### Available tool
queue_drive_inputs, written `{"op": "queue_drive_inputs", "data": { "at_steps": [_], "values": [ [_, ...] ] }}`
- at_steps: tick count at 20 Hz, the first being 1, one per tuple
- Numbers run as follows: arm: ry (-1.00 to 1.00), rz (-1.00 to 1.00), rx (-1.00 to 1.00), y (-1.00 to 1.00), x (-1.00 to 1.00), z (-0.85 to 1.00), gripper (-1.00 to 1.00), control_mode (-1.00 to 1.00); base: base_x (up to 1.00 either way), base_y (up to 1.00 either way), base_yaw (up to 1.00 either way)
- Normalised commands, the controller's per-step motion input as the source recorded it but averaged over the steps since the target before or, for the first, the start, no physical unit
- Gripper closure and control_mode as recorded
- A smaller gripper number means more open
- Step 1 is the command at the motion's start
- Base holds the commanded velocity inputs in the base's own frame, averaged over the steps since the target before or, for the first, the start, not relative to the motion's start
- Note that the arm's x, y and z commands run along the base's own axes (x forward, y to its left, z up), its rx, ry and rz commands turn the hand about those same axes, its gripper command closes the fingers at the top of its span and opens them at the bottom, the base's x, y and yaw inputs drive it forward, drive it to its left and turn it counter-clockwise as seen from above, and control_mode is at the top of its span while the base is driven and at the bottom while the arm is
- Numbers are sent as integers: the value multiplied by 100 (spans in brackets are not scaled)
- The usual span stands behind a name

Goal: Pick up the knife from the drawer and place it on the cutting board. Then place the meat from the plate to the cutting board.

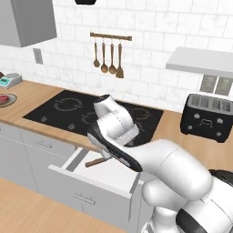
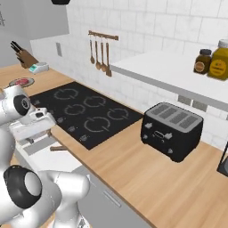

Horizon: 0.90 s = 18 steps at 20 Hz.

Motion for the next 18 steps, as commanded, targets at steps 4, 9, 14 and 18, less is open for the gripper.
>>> {"op": "queue_drive_inputs", "data": {
  "at_steps": [4,9,14,18],
  "values": [
    [54,-1,-8,97,14,-100,-100,-100,0,0,0],
    [24,-3,0,12,64,-83,-100,-100,0,0,0],
    [2,0,0,-6,26,-65,-100,-100,0,0,0],
    [0,0,0,0,13,-80,-100,-100,0,0,0]
  ]
}}
